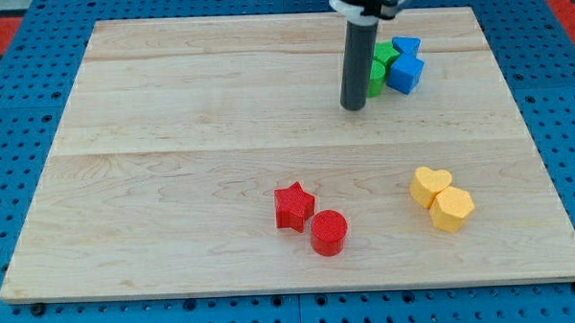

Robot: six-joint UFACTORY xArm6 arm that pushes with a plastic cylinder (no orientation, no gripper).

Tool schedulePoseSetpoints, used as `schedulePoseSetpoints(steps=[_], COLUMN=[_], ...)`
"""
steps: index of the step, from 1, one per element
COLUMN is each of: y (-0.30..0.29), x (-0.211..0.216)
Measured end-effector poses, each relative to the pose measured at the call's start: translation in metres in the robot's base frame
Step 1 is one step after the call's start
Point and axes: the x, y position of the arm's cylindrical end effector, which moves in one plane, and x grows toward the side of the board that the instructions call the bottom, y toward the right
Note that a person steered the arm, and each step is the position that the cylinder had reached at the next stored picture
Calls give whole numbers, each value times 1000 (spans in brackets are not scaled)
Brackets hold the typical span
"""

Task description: Nudge the yellow hexagon to the left and a bit up

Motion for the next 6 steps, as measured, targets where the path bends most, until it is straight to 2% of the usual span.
schedulePoseSetpoints(steps=[2, 3, 4, 6], y=[106, 142, 146, 95], x=[37, 81, 129, 169])
